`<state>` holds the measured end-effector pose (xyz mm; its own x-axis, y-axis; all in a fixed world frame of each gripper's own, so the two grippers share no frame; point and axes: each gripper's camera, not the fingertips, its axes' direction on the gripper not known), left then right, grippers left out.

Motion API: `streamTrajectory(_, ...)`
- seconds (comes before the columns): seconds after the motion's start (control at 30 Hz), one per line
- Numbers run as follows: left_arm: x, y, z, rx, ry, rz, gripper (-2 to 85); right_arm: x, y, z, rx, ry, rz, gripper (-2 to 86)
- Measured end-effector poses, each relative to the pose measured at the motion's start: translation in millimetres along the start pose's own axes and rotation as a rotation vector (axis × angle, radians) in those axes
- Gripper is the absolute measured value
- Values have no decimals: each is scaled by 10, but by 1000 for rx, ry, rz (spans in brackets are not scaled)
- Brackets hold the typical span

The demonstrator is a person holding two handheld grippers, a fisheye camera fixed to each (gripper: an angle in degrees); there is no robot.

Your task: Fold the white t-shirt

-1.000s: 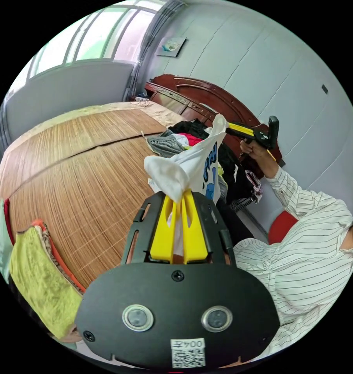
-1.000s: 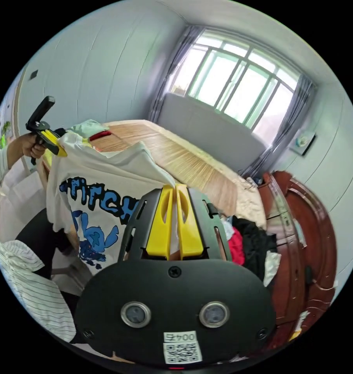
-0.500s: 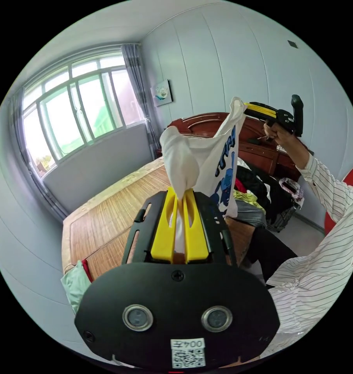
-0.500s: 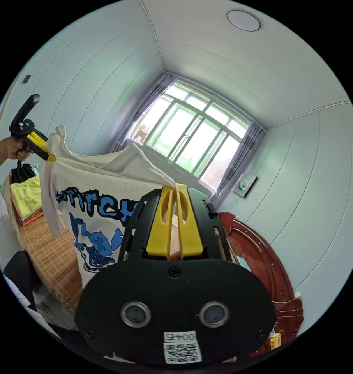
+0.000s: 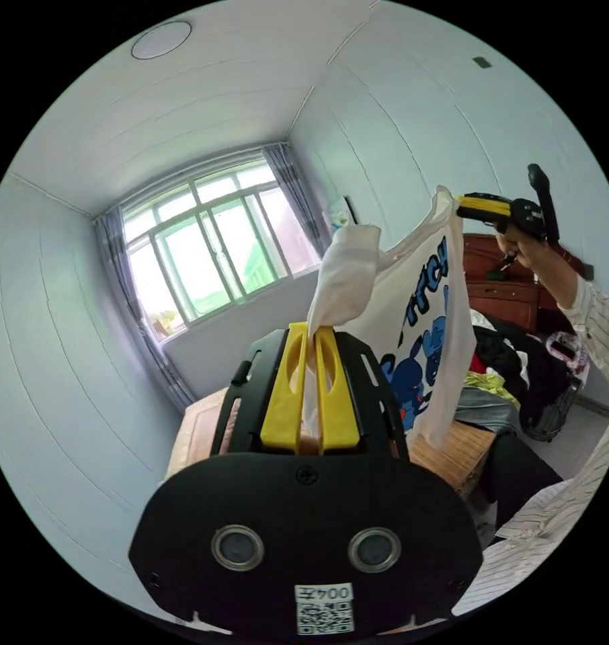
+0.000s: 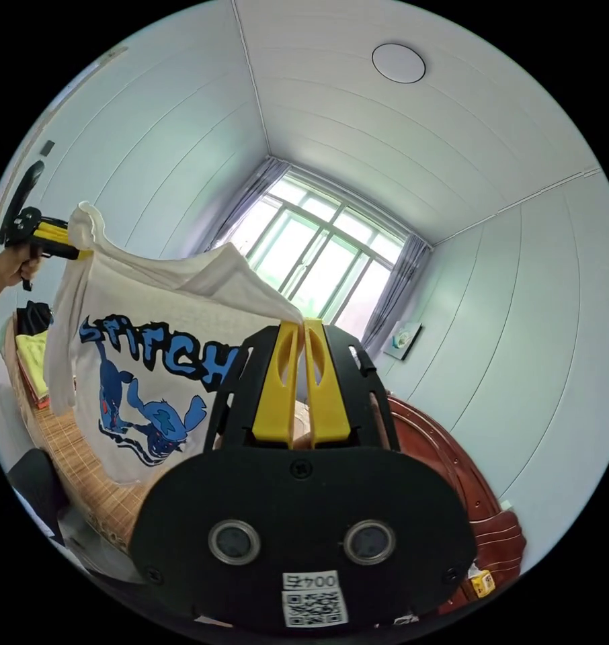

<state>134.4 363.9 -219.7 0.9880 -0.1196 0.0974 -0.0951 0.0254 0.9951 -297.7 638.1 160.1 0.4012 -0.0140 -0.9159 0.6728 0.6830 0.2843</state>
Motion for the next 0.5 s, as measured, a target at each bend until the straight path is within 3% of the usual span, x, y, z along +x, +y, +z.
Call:
streamTrajectory(0.17, 234, 70, -224, 82, 643, -19, 14, 223, 375, 164, -3, 69, 91, -10)
streamTrajectory(0.33, 948, 257, 137, 66, 977, 53, 31, 420, 838, 427, 106, 40, 375, -9)
streamTrajectory(0.43, 1157, 393, 337, 87, 1112, 78, 62, 766, 1178, 768, 136, -221, 649, -8)
streamTrajectory(0.5, 1141, 466, 404, 97, 1078, 68, 85, 1027, 1466, 1152, 144, -508, 782, -6)
